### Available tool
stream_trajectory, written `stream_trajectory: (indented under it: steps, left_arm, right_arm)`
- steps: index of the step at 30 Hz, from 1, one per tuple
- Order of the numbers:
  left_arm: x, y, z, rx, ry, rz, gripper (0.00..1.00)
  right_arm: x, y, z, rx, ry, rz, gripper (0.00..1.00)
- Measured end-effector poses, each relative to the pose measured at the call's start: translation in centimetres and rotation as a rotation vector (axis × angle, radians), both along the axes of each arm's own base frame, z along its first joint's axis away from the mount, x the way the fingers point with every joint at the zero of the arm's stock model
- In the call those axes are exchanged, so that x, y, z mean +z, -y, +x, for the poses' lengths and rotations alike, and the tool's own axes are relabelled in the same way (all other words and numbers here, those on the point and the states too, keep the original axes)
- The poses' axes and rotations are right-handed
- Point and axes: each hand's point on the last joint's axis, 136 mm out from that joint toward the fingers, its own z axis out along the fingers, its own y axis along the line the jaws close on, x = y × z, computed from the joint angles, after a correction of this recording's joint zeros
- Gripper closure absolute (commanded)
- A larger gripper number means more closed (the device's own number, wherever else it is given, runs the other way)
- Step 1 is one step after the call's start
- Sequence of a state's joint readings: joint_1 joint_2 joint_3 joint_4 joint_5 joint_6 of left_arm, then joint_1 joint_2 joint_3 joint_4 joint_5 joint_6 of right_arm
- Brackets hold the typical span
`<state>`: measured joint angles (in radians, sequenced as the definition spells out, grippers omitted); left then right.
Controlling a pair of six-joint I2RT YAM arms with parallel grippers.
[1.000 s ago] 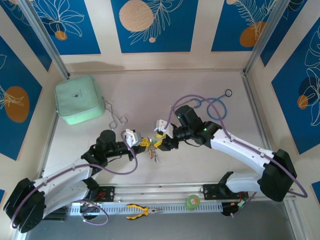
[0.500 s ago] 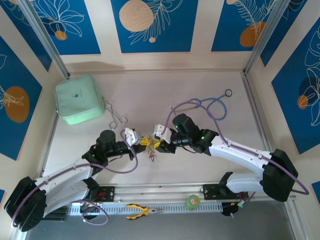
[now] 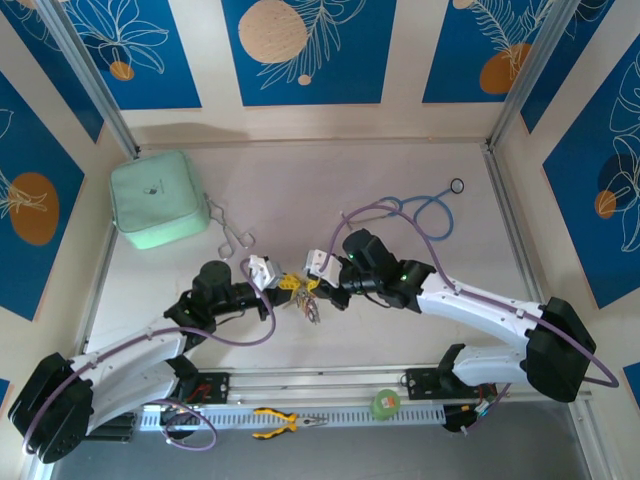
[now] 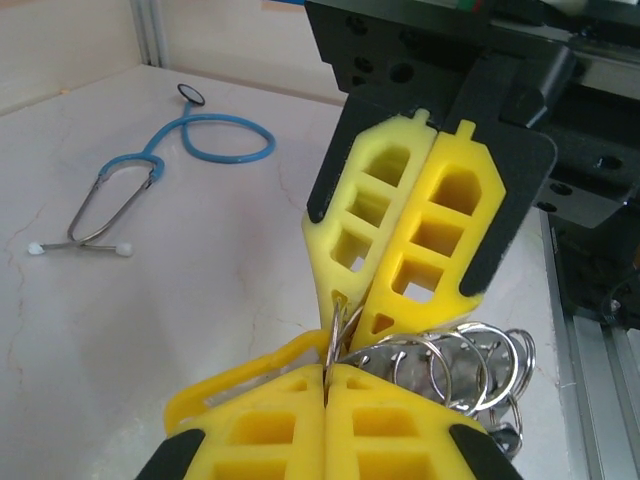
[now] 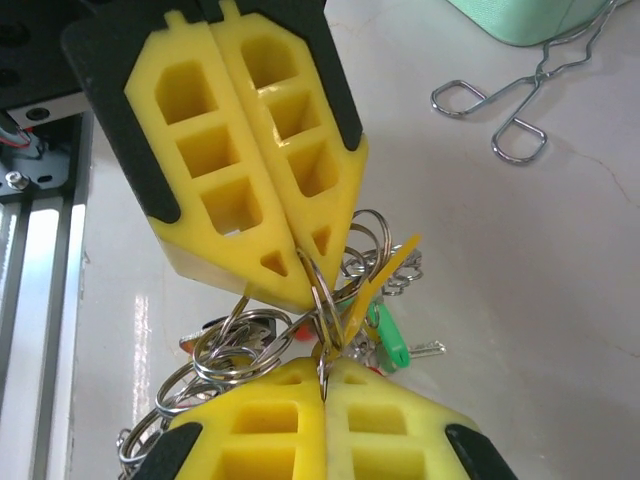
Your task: Put the keys on the keyring
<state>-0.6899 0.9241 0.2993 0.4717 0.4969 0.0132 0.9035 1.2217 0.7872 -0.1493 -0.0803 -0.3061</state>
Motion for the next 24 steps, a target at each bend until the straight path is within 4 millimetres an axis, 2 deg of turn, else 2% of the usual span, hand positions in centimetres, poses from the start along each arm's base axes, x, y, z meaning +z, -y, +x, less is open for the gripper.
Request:
stream_trajectory:
  steps: [5, 6, 8, 9, 13, 18, 20, 24]
  left_arm:
    - [-0.6, 0.0, 0.3, 0.017, -0.042, 0.003, 1.00]
    - [-0.7, 0.0, 0.3, 0.020, -0.046, 0.004, 0.96]
    - [-0.7, 0.0, 0.5, 0.026, -0.045, 0.006, 0.78]
    - [-0.7, -0.1, 0.6, 0.034, -0.046, 0.005, 0.73]
    - [0.2, -0.4, 0.7, 0.051, -0.013, -0.009, 0.58]
    - [2.6, -1.4, 0.6, 0.095, 0.067, -0.045, 0.43]
    - [3.5, -2.0, 0.7, 0.127, 0.096, -0.059, 0.42]
    - [4.6, -3.5, 1.9, 0.249, 0.135, -0.070, 0.32]
  right_arm:
    - [-0.8, -0.1, 0.3, -0.003, 0.027, -0.039, 1.00]
    - [-0.9, -0.1, 0.4, -0.005, 0.034, -0.043, 1.00]
    - [-0.9, 0.0, 0.5, -0.009, 0.045, -0.048, 1.00]
    - [-0.9, 0.1, 0.6, -0.013, 0.053, -0.052, 1.00]
    - [-1.1, 0.9, 1.0, -0.033, 0.090, -0.094, 1.00]
    - [-0.9, 2.7, 1.8, -0.064, 0.150, -0.165, 1.00]
    - [-0.7, 3.2, 2.2, -0.074, 0.168, -0.185, 1.00]
    - [-0.3, 3.6, 2.6, -0.083, 0.190, -0.204, 1.00]
